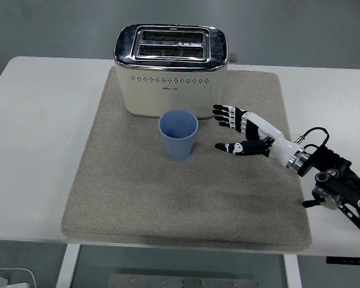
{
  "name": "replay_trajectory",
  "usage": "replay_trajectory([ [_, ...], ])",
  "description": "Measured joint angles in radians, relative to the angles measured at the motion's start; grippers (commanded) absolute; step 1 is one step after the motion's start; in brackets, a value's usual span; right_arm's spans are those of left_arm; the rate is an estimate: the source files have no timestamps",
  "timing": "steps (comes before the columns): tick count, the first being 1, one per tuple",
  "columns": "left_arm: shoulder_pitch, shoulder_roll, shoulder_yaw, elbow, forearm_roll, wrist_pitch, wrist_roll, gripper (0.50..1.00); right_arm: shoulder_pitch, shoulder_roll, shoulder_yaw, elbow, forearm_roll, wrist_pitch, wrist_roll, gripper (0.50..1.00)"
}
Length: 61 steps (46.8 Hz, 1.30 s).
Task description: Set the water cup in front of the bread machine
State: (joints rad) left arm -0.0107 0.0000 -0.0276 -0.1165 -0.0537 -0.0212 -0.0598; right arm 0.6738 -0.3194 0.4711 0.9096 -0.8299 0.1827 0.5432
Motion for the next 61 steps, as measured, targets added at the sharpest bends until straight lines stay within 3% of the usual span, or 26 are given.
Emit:
replay_trajectory([
  [9, 0.0, 0.0, 0.0, 0.0, 0.0, 0.0, 0.0, 1.0, -0.005, -0.036, 0.008, -0.001, 0.017, 0.0, 0.004, 0.924],
  [27, 0.0, 0.0, 0.0, 0.0, 0.0, 0.0, 0.0, 1.0, 0.018, -0.075, 0.062, -0.032, 0.244, -0.032, -0.017, 0.919],
  [38, 0.0, 0.0, 0.0, 0.0, 0.0, 0.0, 0.0, 1.0, 0.057, -0.057, 0.135, -0.066, 0.428, -0.086, -0.121, 0.919],
  [47, 0.0, 0.0, 0.0, 0.0, 0.0, 0.0, 0.0, 1.0, 0.11, -0.012, 0.137, -0.15, 0.622, -0.098, -0.252, 0.919],
  [61, 0.0, 0.0, 0.0, 0.0, 0.0, 0.0, 0.0, 1.0, 0.177, 0.03, 0.138, -0.169, 0.812, -0.106, -0.268, 0.919],
])
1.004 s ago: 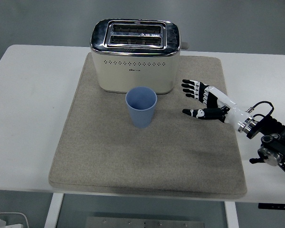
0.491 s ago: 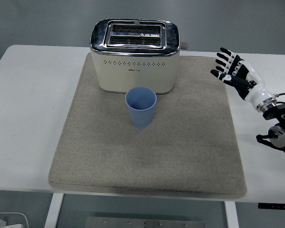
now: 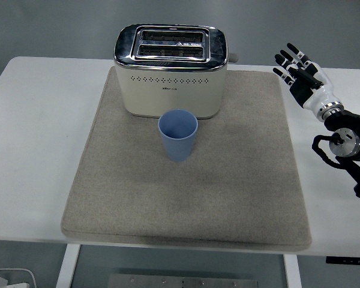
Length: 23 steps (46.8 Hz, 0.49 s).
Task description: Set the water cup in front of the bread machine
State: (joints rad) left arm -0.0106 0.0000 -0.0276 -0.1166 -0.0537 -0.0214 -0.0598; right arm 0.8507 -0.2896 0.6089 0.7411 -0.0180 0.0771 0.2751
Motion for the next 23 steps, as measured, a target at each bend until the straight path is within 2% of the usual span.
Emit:
replay_trajectory([
  [12, 0.0, 0.0, 0.0, 0.0, 0.0, 0.001, 0.0, 1.0, 0.02, 0.054, 0.004, -0.003, 0.032, -0.016, 0.008, 0.926],
  [23, 0.0, 0.0, 0.0, 0.0, 0.0, 0.0, 0.0, 1.0, 0.023, 0.056, 0.013, -0.003, 0.031, -0.026, 0.009, 0.926],
])
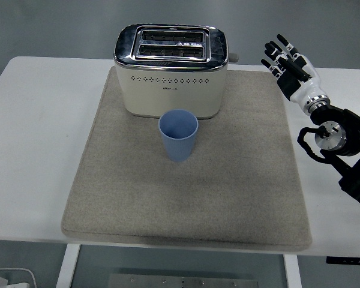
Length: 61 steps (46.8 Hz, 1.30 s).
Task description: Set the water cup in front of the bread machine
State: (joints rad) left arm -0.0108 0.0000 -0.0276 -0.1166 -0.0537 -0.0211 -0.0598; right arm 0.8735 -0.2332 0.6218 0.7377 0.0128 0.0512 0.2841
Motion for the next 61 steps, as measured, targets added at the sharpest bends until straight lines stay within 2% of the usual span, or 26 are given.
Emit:
replay_trajectory([
  [13, 0.0, 0.0, 0.0, 0.0, 0.0, 0.0, 0.0, 1.0, 0.015, -0.006, 0.03, -0.006, 0.001, -0.004, -0.012, 0.926],
  [21, 0.0, 0.0, 0.0, 0.0, 0.0, 0.0, 0.0, 1.0, 0.017, -0.007, 0.046, -0.018, 0.002, -0.002, -0.093, 0.926],
  [34, 0.0, 0.0, 0.0, 0.0, 0.0, 0.0, 0.0, 1.0, 0.022, -0.011, 0.092, -0.018, 0.003, 0.0, -0.129, 0.926],
  [61, 0.0, 0.0, 0.0, 0.0, 0.0, 0.0, 0.0, 1.0, 0.014, -0.007, 0.109, -0.027, 0.001, 0.0, -0.12, 0.926],
])
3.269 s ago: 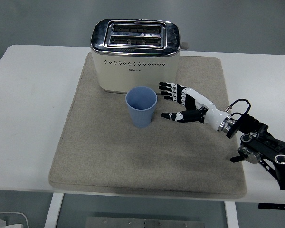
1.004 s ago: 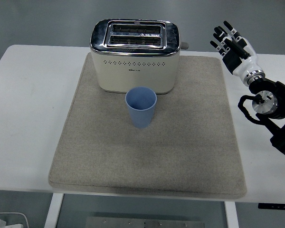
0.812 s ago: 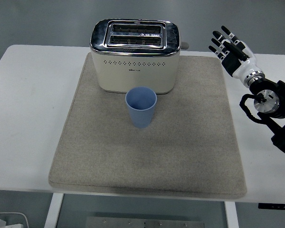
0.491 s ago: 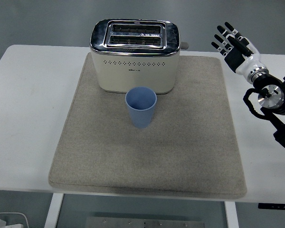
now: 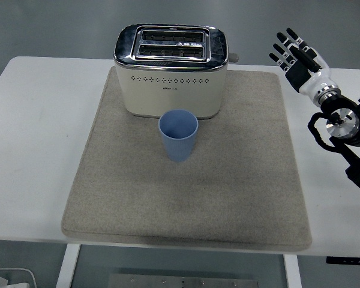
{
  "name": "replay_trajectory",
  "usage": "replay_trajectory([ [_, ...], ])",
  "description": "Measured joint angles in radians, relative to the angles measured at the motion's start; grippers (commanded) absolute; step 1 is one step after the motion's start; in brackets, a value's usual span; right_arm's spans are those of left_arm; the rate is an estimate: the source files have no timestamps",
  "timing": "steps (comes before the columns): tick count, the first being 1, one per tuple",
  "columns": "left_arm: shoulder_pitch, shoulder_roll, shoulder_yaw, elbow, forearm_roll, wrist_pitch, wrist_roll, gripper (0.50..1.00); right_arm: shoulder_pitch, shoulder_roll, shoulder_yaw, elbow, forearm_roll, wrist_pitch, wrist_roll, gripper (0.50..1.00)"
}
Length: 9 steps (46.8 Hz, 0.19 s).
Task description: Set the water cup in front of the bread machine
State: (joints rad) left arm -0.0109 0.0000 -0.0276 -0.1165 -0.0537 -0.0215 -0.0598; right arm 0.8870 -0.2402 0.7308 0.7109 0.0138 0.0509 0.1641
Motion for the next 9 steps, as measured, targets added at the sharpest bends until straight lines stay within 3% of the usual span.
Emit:
replay_trajectory([
  [9, 0.0, 0.0, 0.0, 0.0, 0.0, 0.0, 0.0, 1.0, -0.003, 0.005, 0.0, 0.001, 0.0, 0.006, 0.001, 0.926],
])
